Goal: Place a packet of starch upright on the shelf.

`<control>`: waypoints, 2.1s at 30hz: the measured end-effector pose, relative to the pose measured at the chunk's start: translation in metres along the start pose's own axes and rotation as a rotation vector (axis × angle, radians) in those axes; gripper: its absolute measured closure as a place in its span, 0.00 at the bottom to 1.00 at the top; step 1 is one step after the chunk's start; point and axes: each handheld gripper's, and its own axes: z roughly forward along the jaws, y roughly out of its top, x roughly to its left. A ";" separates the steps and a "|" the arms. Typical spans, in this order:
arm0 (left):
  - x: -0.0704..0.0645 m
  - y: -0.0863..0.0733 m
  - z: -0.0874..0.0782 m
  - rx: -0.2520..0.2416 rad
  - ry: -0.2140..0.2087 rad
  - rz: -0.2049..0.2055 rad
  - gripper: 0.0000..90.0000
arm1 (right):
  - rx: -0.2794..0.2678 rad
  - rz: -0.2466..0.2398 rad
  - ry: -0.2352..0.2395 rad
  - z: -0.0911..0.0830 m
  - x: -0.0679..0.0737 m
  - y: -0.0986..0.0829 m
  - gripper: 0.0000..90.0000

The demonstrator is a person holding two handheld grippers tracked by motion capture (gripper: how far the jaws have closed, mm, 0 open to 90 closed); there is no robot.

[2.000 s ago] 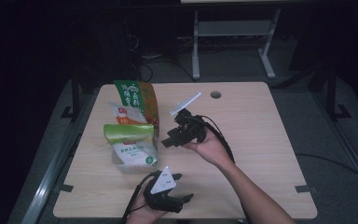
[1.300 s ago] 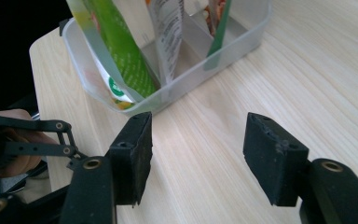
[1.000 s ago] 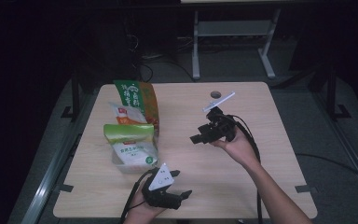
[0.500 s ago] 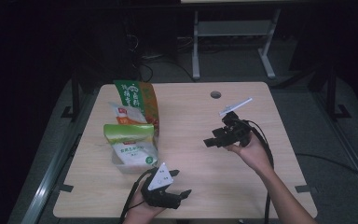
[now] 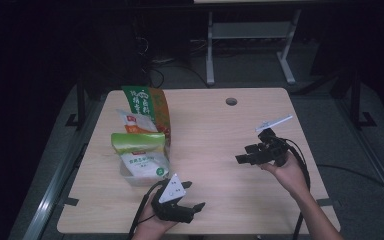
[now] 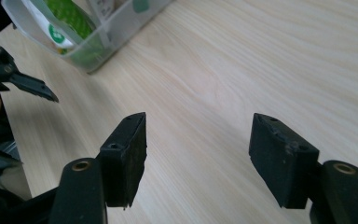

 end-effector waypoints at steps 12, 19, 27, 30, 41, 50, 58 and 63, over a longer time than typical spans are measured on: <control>0.002 0.000 -0.001 0.005 0.009 0.004 0.28 | -0.001 0.050 -0.017 -0.005 -0.014 -0.031 0.38; 0.002 -0.001 -0.001 0.002 0.011 0.001 0.28 | -0.006 0.059 -0.033 -0.012 -0.018 -0.045 0.38; 0.001 -0.001 0.000 0.004 0.012 0.006 0.28 | -0.012 0.089 -0.045 -0.018 -0.022 -0.064 0.38; 0.001 -0.001 0.000 0.006 0.011 0.007 0.28 | -0.016 0.099 -0.047 -0.021 -0.023 -0.070 0.38; 0.001 -0.002 0.000 0.008 0.013 0.010 0.28 | -0.029 0.096 -0.050 -0.025 -0.019 -0.087 0.38; 0.002 -0.002 -0.001 0.010 0.013 0.011 0.28 | -0.042 0.110 -0.051 -0.029 -0.016 -0.102 0.37; 0.001 -0.002 -0.001 0.012 0.013 0.015 0.28 | -0.052 0.118 -0.050 -0.030 -0.014 -0.115 0.37; 0.001 -0.002 -0.001 0.013 0.012 0.015 0.28 | -0.065 0.121 -0.048 -0.031 -0.011 -0.119 0.36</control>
